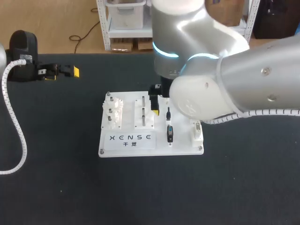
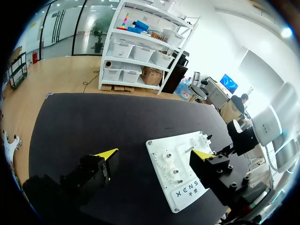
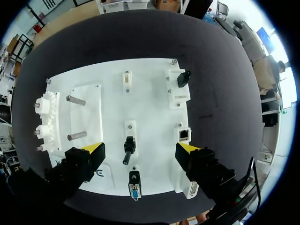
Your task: Insert the USB connector, Ethernet cable, and multi-pin plug into their matching sockets one by one.
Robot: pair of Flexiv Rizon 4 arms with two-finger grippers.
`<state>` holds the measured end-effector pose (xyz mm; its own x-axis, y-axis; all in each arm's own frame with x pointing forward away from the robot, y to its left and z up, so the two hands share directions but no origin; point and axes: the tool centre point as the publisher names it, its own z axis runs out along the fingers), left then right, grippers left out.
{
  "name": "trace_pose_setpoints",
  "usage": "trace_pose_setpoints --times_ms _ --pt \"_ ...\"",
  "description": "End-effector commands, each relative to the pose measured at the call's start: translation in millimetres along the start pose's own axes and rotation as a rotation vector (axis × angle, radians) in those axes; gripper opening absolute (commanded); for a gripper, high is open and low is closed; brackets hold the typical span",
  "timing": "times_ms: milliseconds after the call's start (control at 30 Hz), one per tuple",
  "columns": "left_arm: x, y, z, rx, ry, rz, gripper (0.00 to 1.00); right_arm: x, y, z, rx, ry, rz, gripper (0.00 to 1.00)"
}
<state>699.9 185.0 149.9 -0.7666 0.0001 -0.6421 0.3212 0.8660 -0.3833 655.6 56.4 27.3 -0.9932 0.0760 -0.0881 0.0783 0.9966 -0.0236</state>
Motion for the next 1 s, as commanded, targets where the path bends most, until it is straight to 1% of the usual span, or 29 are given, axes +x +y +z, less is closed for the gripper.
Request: trace_pose_setpoints --times_ms 33,100,133,167,200,400,567,867,967,1000 --pt "0.0 0.0 0 0.000 0.000 0.000 1.00 0 4 8 0.011 0.003 0.005 1.00" --pt "0.0 0.0 0 0.000 0.000 0.000 1.00 0 4 10 0.014 0.010 0.010 0.99" --pt "0.0 0.0 0 0.000 0.000 0.000 1.00 0 4 11 0.014 0.010 0.011 0.75" --pt "0.0 0.0 0 0.000 0.000 0.000 1.00 0 3 11 0.014 0.011 0.012 0.56" --pt "0.0 0.0 0 0.000 0.000 0.000 1.00 -1 3 12 0.020 0.008 0.015 0.49" --pt "0.0 0.0 0 0.000 0.000 0.000 1.00 -3 2 13 0.014 -0.002 0.018 0.36" --pt "0.0 0.0 0 0.000 0.000 0.000 1.00 -5 4 11 0.011 -0.006 0.019 0.30" --pt "0.0 0.0 0 0.000 0.000 0.000 1.00 -3 11 12 0.014 -0.009 0.005 0.28" --pt "0.0 0.0 0 0.000 0.000 0.000 1.00 -2 12 12 0.016 -0.010 0.000 0.26" --pt "0.0 0.0 0 0.000 0.000 0.000 1.00 -1 12 12 0.017 -0.010 -0.002 0.23"
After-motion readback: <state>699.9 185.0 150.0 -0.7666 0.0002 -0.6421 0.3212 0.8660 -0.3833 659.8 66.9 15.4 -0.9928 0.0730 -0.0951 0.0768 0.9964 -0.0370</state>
